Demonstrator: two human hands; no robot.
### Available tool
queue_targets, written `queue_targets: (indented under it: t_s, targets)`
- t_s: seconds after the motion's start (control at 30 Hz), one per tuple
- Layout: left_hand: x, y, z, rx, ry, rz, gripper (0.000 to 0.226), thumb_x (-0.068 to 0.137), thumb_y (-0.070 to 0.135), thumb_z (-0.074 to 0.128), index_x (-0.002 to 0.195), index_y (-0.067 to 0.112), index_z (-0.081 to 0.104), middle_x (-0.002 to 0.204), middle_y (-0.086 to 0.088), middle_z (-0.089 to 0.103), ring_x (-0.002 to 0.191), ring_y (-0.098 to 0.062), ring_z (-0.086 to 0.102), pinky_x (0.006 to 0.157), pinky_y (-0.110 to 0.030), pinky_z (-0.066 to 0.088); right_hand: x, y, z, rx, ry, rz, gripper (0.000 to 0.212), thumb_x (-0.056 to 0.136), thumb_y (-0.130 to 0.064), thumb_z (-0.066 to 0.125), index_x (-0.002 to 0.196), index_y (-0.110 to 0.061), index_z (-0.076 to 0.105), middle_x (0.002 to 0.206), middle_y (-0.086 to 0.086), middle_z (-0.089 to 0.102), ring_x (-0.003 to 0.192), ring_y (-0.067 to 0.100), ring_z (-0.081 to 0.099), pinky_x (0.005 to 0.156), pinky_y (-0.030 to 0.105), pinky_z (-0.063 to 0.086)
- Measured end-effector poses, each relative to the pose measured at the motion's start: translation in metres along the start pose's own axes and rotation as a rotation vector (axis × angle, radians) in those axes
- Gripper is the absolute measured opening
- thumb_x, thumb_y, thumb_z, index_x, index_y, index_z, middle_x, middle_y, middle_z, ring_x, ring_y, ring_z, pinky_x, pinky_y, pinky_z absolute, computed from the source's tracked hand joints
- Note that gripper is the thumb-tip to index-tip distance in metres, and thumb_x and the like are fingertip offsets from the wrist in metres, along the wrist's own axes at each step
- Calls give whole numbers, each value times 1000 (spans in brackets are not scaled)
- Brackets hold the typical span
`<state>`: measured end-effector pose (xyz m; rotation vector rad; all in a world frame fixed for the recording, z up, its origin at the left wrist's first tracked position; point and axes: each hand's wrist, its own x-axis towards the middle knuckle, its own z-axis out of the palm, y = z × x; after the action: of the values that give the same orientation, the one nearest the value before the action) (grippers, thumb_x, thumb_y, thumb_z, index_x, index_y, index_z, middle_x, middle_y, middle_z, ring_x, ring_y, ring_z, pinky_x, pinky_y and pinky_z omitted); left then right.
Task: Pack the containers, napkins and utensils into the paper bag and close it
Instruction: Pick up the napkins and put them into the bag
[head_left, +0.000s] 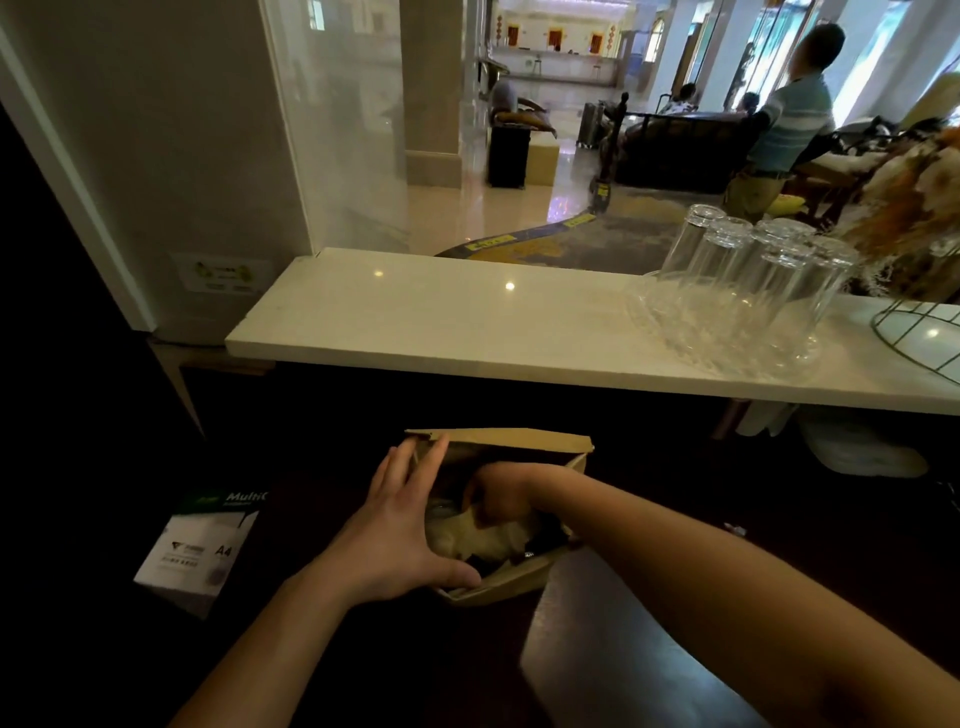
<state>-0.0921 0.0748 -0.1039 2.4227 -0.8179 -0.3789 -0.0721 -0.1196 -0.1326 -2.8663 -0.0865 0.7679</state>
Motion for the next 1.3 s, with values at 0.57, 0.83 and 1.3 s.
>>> queue_targets:
  t_s: [0.57,0.83,1.3]
  targets:
    - [-3,2,4,9,-4,1,134,48,71,80,132,65,-24,154,18,-29,142,-11,-23,115,-52,23,2,9,22,-38,141,86,36,90,-19,60,127,-19,58,116,8,63,105,27,60,77,34,44]
    - [-3,5,4,26,-7,1,135,49,70,79,137,60,-23,154,15,-29,143,-12,-21,114,-50,24,-18,7,15,-14,230,31,31,92,-16,60,122,-14,57,115,11,64,103,27,62,83,34,49]
    - [3,8,7,61,38,-7,135,44,81,70,139,56,-23,156,13,-24,144,-16,-18,113,-52,25,-129,28,-32,631,807,-98,12,87,-30,68,99,-30,70,79,-6,70,73,7,66,67,29,56]
